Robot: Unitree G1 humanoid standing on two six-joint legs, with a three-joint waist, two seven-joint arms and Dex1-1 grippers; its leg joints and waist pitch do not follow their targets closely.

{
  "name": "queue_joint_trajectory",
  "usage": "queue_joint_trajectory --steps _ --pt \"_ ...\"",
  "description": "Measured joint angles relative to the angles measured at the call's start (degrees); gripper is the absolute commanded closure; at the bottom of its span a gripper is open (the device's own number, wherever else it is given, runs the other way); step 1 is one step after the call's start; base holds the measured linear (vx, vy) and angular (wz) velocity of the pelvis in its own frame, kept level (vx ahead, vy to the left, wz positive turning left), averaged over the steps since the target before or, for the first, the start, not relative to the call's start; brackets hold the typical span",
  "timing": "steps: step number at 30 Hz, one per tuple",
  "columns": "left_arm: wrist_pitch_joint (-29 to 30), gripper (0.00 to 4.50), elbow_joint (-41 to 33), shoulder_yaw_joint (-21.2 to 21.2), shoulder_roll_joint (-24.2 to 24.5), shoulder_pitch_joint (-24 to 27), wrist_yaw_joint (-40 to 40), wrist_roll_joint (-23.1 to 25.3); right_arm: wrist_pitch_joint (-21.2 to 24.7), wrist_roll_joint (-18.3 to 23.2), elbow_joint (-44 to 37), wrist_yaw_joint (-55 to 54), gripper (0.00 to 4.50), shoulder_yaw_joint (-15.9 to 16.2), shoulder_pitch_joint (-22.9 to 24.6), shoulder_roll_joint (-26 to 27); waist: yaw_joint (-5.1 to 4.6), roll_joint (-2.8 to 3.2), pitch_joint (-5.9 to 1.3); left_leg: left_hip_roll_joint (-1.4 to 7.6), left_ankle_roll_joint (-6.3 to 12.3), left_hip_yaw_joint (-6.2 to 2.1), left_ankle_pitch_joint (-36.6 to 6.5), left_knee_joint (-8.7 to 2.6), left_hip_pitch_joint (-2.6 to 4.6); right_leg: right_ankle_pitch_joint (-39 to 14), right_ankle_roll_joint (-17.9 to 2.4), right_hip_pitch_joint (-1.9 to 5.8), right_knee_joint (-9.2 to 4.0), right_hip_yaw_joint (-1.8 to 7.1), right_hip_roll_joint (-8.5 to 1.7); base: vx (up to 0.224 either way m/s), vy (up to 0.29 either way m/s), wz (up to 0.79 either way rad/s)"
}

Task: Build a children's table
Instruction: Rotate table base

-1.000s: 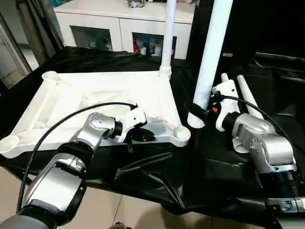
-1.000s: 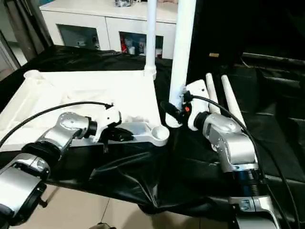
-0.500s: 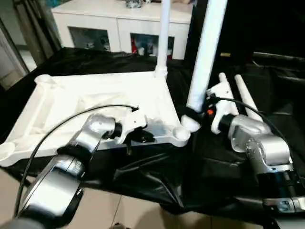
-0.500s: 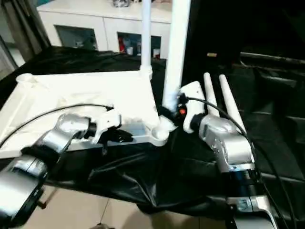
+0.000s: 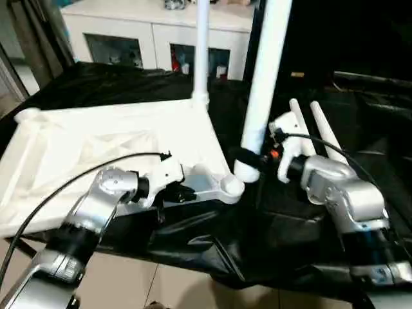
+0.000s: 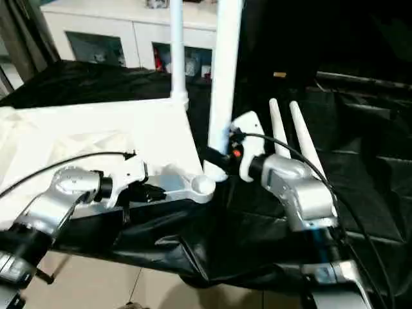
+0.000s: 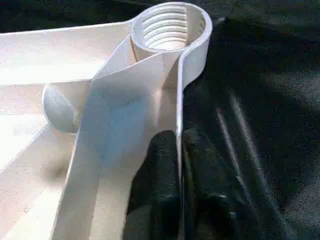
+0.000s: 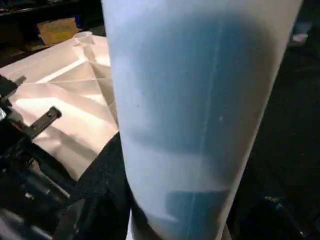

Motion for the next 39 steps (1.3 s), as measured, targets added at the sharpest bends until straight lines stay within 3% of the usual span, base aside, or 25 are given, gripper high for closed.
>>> queue_joint_trajectory --steps 4,15,23,28,39 --pt "2.7 3.5 -2.2 0.0 0.1 0.3 0.7 0.1 0.0 0.0 0.0 0.0 2.56 0.0 0.0 0.6 0.27 0.0 0.0 0.0 0.0 0.0 0.0 0.0 -0.01 0.0 0.0 0.0 -0.01 0.0 0.0 0.0 0.0 0.0" --pt "5.3 3.48 -2.2 0.0 0.8 0.3 0.9 0.1 0.0 0.0 0.0 -0.1 2.56 0.0 0.0 1.0 0.75 0.01 0.0 -0.01 0.0 0.0 0.0 0.0 0.0 0.0 0.0 0.0 -0.01 0.0 0.0 0.0 0.0 0.0" --pt "5.6 4.25 -1.2 0.0 0.4 0.3 0.9 -0.3 0.0 0.0 0.1 0.0 2.56 0.0 0.0 1.1 0.87 0.01 0.0 -0.01 0.0 -0.01 0.0 0.0 0.0 0.0 0.0 0.01 -0.01 0.0 0.0 0.0 0.0 0.0" --pt "5.6 4.48 -0.2 0.1 -0.5 -0.1 0.2 -1.3 0.0 0.0 2.5 1.5 2.56 0.7 0.0 1.0 0.53 0.01 0.0 -0.02 0.0 0.0 0.0 0.01 -0.01 0.0 0.0 0.01 -0.05 0.0 0.0 0.0 0.0 0.0" --pt "5.3 4.5 2.1 0.8 -1.9 -1.0 -0.7 -2.1 -2.4 -2.2 11.1 2.7 2.57 3.2 -1.4 2.2 0.46 0.06 -0.02 -0.02 -0.01 0.01 0.0 -0.12 0.0 0.1 -0.1 -0.03 -0.07 0.0 0.0 0.0 0.0 0.0"
